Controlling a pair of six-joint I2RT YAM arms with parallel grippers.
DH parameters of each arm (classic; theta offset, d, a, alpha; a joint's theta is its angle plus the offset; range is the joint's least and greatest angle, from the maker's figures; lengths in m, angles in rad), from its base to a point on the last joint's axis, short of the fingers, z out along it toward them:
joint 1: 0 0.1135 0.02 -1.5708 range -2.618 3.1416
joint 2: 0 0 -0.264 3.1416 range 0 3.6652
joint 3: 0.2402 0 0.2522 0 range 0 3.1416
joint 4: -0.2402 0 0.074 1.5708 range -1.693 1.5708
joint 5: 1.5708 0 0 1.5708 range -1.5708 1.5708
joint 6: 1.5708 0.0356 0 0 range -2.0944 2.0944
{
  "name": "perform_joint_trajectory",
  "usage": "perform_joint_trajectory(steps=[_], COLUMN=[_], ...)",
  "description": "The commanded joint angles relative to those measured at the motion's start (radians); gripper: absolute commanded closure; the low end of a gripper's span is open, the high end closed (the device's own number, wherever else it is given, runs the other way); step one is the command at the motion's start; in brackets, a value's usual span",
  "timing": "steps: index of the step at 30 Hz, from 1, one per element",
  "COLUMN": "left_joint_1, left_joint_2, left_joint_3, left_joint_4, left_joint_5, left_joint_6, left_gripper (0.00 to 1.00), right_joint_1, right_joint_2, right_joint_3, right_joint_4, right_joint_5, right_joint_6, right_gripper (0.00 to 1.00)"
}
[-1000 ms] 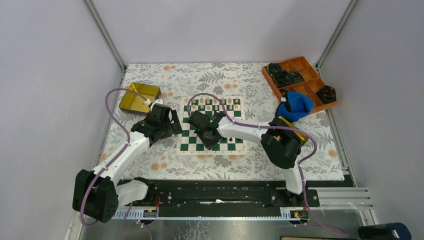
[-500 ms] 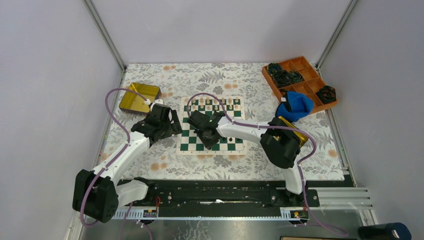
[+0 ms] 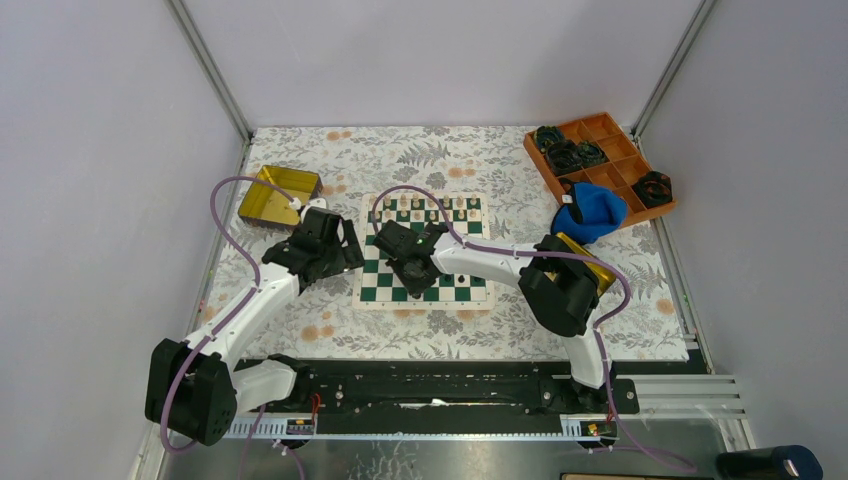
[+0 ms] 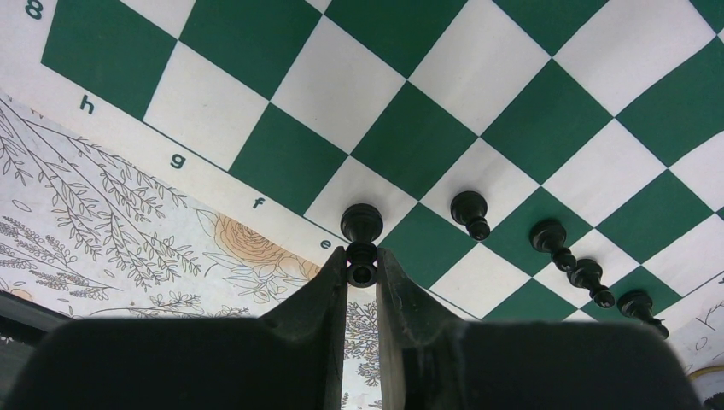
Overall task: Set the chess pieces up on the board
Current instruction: Place the chess piece on the chessboard, then pick up the chess piece from the chessboard.
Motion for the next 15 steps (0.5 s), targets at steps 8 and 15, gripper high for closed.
perform_joint_trajectory(steps=[8, 15], left_joint_1=[-0.008, -0.013], left_joint_2=[-0.003, -0.009], left_joint_3=[-0.006, -0.008], left_joint_4=[0.04, 0.039], left_joint_5=[-0.018, -0.02], left_joint_6=[-0.001, 0.0], left_gripper=[0.01, 0.01], right_joint_1=[0.012, 0.014], right_joint_2=[-0.009, -0.035], right_joint_3=[0.021, 0.031], right_joint_4=[0.014, 0.002], right_joint_5=[0.011, 0.022], right_joint_6=[-0.004, -0.003], right_gripper=[0.63, 0.54])
